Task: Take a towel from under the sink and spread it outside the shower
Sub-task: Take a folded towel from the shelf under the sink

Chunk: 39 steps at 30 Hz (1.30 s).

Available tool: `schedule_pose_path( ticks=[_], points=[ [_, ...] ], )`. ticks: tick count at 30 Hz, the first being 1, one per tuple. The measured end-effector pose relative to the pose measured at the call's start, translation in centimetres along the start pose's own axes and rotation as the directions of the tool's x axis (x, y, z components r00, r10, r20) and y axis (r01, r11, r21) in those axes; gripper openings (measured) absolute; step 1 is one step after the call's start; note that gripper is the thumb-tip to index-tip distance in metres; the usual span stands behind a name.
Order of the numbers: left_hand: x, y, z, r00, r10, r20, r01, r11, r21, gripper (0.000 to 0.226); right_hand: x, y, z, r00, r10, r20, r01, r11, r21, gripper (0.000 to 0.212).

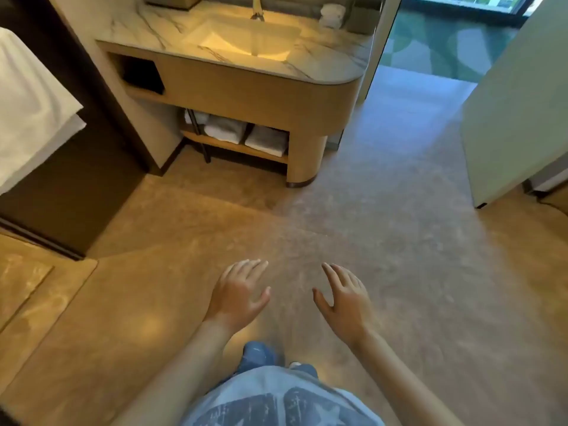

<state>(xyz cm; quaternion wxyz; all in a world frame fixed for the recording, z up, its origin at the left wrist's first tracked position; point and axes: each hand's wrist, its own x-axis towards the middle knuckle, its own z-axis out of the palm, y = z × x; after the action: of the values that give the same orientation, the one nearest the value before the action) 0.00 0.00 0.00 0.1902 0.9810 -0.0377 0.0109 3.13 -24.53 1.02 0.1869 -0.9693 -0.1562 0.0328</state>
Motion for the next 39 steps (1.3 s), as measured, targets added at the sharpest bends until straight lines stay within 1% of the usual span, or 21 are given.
schedule_pose_path(
  ticks=[3,6,8,13,16,21,25,28,31,36,39],
  points=[
    [0.2,0.5,-0.4,0.999,-0.026,-0.042,0.025,1.0,-0.011,0.053,1.0,-0.2,0.1,0.997,-0.049,-0.065,0.051,0.998,0.037,0.051],
    [0.3,0.9,-1.1,0.994,-0.079,-0.069,0.078,0.997,-0.019,0.053,2.3,-0.5,0.0,0.996,-0.076,-0.054,0.078,0.996,0.043,0.052],
    [0.8,0.7,-1.8,0.989,-0.101,-0.107,0.099,0.995,-0.026,0.053,3.6,-0.6,-0.2,0.991,-0.105,-0.086,0.109,0.993,0.04,0.053],
    [4.4,-0.7,-5.1,0.969,-0.119,-0.217,0.108,0.992,-0.058,0.053,8.7,-2.6,-1.4,0.965,-0.169,-0.202,0.18,0.983,0.037,0.052],
    [7.4,-2.6,-6.6,0.96,-0.109,-0.257,0.098,0.994,-0.053,0.053,12.8,-4.0,-1.3,0.953,-0.191,-0.235,0.203,0.979,0.029,0.05],
    [12.9,-8.0,-7.1,0.967,-0.115,-0.228,0.114,0.993,-0.018,0.053,20.2,-6.2,1.0,0.964,-0.193,-0.184,0.199,0.98,0.014,0.051],
    [17.9,-13.7,-7.3,0.971,-0.157,-0.182,0.149,0.987,-0.057,0.055,26.8,-8.4,3.1,0.973,-0.166,-0.159,0.172,0.985,0.024,0.051],
    [21.6,-17.8,-8.5,0.972,-0.18,-0.154,0.17,0.983,-0.076,0.058,31.9,-10.5,3.3,0.979,-0.151,-0.134,0.156,0.987,0.028,0.051],
    [25.6,-21.6,-10.5,0.967,-0.195,-0.163,0.186,0.98,-0.072,0.059,36.8,-12.3,3.0,0.98,-0.147,-0.138,0.152,0.988,0.032,0.052],
    [33.4,-25.7,-13.4,0.977,-0.152,-0.149,0.152,0.988,-0.017,0.059,44.0,-13.7,2.2,0.975,-0.129,-0.182,0.141,0.988,0.059,0.051],
    [37.7,-26.8,-13.8,0.983,-0.131,-0.132,0.131,0.991,-0.007,0.057,47.8,-13.5,2.2,0.977,-0.13,-0.169,0.138,0.99,0.033,0.05]
  ],
)
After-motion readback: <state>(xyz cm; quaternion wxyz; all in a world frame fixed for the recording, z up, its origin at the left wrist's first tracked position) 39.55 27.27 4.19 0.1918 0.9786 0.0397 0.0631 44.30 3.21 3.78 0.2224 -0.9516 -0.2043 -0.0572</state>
